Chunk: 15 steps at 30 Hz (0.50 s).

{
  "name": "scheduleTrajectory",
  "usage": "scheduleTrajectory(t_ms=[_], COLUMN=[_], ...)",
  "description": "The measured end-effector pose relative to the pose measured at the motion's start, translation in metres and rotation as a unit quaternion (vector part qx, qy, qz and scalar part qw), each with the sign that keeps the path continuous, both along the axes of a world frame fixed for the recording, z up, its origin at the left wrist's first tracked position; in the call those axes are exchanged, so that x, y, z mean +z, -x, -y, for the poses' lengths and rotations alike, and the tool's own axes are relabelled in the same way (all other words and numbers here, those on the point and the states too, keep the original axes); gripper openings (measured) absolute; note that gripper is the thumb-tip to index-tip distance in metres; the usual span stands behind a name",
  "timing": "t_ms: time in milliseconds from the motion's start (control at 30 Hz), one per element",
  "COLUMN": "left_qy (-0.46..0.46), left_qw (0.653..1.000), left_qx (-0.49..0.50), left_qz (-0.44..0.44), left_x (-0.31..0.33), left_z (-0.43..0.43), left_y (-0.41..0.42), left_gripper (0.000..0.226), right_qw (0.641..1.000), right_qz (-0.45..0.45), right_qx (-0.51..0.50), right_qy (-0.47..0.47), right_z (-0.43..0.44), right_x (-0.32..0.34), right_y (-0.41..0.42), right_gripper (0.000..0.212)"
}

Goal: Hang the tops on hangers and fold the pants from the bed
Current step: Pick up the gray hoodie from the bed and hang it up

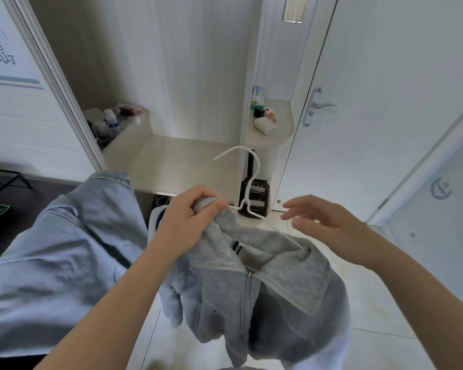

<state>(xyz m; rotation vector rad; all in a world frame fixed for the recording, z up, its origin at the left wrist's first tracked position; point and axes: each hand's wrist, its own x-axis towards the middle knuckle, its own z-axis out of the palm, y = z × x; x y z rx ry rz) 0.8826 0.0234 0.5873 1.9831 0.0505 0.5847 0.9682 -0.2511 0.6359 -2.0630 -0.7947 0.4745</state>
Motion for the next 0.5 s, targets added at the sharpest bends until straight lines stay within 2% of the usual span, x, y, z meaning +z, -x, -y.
scheduleTrajectory(t_ms=[133, 200, 333, 500], left_qy=[0.015, 0.015, 0.016, 0.003], left_qw=[1.0, 1.0, 1.0, 1.0], left_qx=[0.014, 0.006, -0.013, -0.011], left_qz=[0.019, 0.015, -0.004, -0.025], left_x=[0.004, 0.004, 0.0, 0.002], left_z=[-0.005, -0.001, 0.009, 0.008], left_y=[-0.005, -0.01, -0.02, -0.027], left_gripper=[0.018, 0.016, 0.016, 0.013], right_qw=[0.996, 0.993, 0.985, 0.995], right_qz=[0.021, 0.064, 0.126, 0.084], right_qx=[0.011, 0.015, 0.018, -0.048], right_qy=[0.081, 0.093, 0.117, 0.024], right_z=[0.025, 0.024, 0.01, 0.002], right_x=[-0.019, -0.026, -0.04, -0.049], right_y=[0.009, 0.017, 0.027, 0.032], right_gripper=[0.021, 0.024, 0.018, 0.028])
